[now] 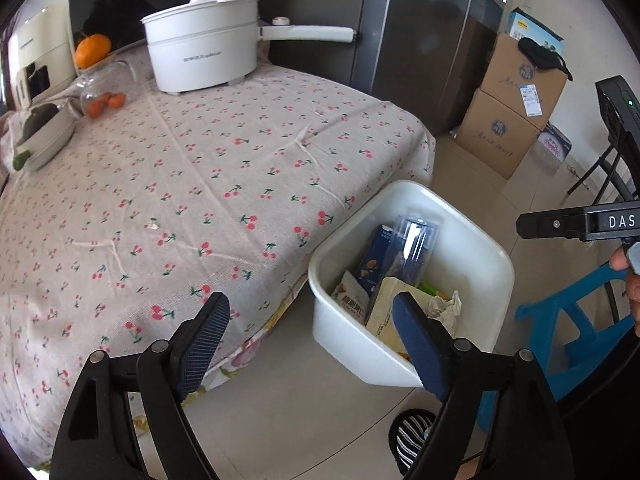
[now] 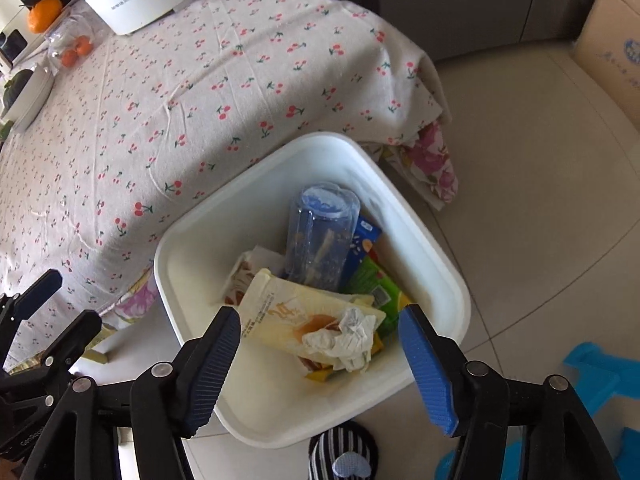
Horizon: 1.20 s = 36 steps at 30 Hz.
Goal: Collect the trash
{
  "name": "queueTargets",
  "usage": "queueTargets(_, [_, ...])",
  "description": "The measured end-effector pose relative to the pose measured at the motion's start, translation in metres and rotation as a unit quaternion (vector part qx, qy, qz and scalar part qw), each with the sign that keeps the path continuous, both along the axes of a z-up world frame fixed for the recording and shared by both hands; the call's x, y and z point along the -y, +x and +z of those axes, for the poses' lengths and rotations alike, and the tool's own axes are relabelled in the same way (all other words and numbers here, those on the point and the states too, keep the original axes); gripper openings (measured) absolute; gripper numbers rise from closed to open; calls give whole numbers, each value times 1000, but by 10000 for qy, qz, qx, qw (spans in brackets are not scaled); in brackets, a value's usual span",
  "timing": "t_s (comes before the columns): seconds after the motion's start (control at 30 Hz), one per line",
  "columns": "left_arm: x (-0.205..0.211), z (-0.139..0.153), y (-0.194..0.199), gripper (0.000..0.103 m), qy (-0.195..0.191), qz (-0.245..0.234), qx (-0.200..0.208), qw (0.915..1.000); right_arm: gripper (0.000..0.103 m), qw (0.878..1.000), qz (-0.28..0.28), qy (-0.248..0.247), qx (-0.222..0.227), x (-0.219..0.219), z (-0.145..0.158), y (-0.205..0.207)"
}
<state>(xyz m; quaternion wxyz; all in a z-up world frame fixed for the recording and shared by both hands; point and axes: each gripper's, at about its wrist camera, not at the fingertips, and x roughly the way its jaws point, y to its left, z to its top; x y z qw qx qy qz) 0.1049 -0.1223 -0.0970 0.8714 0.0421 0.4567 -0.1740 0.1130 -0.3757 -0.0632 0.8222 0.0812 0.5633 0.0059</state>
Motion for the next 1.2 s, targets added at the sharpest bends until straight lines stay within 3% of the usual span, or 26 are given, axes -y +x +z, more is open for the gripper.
queueTargets(0.07, [-10,5,-10,95,205,203,-69,9996,76,9997,12,-142,209,-8,10,-5])
queueTargets(0.13, [-20,16,-25,95,436,534,158,9975,83,9983,83,-362,446,-20,21,-13])
queueTargets(0.33, [-51,45,-65,96,487,1017,443,9926,102,9865,402,-906,1302,-69,50,-55])
queueTargets(0.53, [-82,51,-92,96,432,1254,425,9902,102,9689,608,-1349,1982,-114,62,-96])
queueTargets(0.87, [-102,62,-106,96,321,1301,551,9895,102,9634,610,-1326,2247,-152,64,-99])
queueTargets(1.2, [-107,68,-107,96,189,1348,600,9889,102,9616,629,-1382,2286,-161,62,-102])
